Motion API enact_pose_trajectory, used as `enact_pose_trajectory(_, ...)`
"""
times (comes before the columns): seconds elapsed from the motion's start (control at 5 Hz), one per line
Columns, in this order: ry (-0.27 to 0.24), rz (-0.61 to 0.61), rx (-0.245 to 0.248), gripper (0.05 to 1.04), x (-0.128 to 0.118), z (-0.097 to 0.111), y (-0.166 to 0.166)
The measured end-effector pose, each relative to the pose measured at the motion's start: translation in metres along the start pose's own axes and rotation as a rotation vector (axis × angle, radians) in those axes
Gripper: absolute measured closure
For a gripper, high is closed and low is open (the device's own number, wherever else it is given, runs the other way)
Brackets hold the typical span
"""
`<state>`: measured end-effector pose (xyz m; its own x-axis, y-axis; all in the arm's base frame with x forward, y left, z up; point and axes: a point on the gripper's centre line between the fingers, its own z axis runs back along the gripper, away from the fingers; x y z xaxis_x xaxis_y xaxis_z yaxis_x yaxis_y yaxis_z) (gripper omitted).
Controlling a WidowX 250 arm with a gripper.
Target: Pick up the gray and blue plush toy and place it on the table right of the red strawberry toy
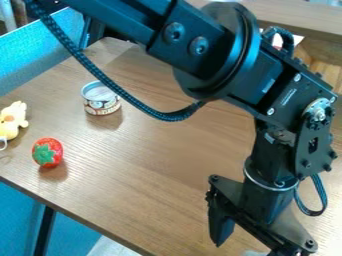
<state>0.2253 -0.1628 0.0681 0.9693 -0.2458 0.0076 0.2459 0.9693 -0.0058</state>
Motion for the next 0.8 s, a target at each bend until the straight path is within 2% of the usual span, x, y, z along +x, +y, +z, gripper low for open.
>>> enact_pose_trajectory(0.2,0.021,0.0,0.008,0.077,-0.002,-0.006,0.001)
enact_pose_trajectory(0.4,-0.013,-0.02,-0.009,0.077,0.004,-0.008,-0.002)
enact_pose_trajectory(0.6,-0.063,-0.001,-0.078,0.077,0.015,-0.007,-0.005)
enact_pose_trajectory(0.8,-0.091,0.034,-0.113,0.077,0.026,-0.01,-0.011)
